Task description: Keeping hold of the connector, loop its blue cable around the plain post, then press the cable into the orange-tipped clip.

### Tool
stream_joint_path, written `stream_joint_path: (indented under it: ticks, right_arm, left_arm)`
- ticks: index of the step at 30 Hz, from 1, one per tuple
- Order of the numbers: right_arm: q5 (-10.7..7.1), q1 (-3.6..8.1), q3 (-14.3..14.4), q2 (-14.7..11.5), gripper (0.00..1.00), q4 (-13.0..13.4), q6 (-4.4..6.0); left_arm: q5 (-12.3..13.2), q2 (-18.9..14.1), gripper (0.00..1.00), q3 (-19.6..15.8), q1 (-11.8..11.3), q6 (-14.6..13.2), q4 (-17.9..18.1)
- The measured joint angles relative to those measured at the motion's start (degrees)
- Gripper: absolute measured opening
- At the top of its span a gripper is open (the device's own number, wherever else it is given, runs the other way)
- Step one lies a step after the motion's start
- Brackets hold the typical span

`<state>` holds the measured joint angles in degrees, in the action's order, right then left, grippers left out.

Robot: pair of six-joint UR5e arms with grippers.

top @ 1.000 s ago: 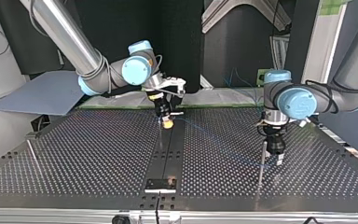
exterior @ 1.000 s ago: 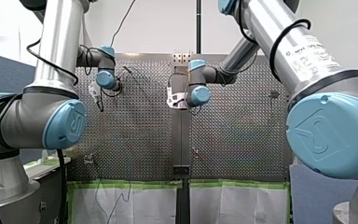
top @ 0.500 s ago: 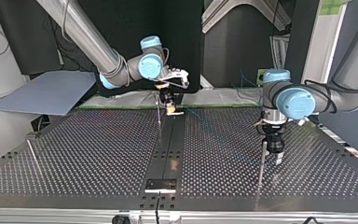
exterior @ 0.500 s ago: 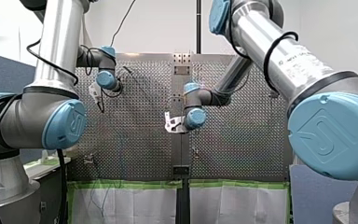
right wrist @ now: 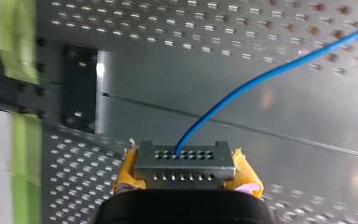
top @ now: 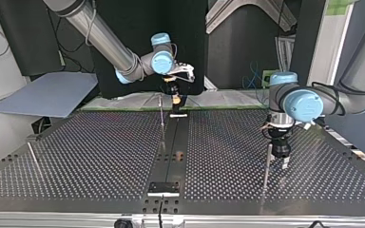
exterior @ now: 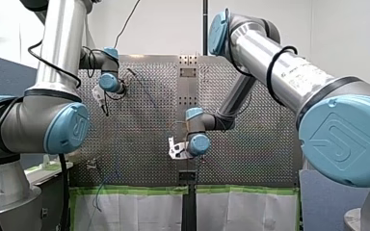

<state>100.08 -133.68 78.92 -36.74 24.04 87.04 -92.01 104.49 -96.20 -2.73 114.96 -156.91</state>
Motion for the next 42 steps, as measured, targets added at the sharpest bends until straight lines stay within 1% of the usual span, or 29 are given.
stream_joint_path:
  ticks: [3,5,9,11,14,15,18,21,24,31,34,38,42]
  right_arm:
    - [0.38,-0.06,-0.02,1.81,0.0,1.23,0.34]
    - [0.56,-0.07,-0.02,2.9,0.0,1.97,0.57]
    - [1.18,0.2,-0.02,5.05,0.0,3.48,1.34]
    - [1.7,0.44,-0.03,6.21,0.0,4.4,2.13]
    - [2.18,0.97,-0.03,7.89,0.0,5.75,3.61]
    - [2.47,1.19,-0.03,8.56,0.0,6.21,4.26]
    - [3.6,1.76,-0.03,10.26,0.0,7.2,5.61]
    - [4.26,2.33,-0.03,11.66,0.0,8.05,6.38]
    - [4.66,3.27,-0.04,13.33,0.0,9.03,7.29]
    - [4.93,5.15,-0.04,17.04,0.0,11.5,9.42]
    - [4.97,5.9,-0.05,18.64,0.0,12.17,10.05]
    - [5.09,6.67,-0.04,20.79,0.0,12.65,10.5]
    - [5.78,7.32,-0.01,23.08,0.0,13.25,10.94]
  left_arm:
    - [0.44,0.83,1.0,0.68,0.02,0.07,-0.48]
    - [0.49,1.75,1.0,1.24,-0.01,-0.51,-1.46]
    - [0.05,2.5,1.0,1.65,-0.05,-1.48,-2.78]
    - [-0.16,2.62,1.0,1.71,-0.1,-1.55,-2.93]
    - [-0.32,2.66,1.0,1.72,-0.17,-1.55,-2.96]
    - [-0.35,2.66,1.0,1.72,-0.2,-1.53,-2.97]
    - [-0.38,2.66,1.0,1.73,-0.39,-1.39,-2.97]
    - [-0.44,2.68,1.0,1.74,-0.56,-1.28,-2.97]
    - [-0.47,2.68,1.0,1.74,-0.72,-1.25,-3.0]
    - [-0.82,2.68,1.0,1.74,-0.97,-1.18,-3.14]
    - [-1.22,2.68,1.0,1.72,-1.02,-1.16,-3.14]
    - [-1.41,2.68,1.0,1.7,-1.1,-1.15,-3.13]
    - [-1.44,2.68,1.0,1.67,-1.15,-1.17,-3.14]
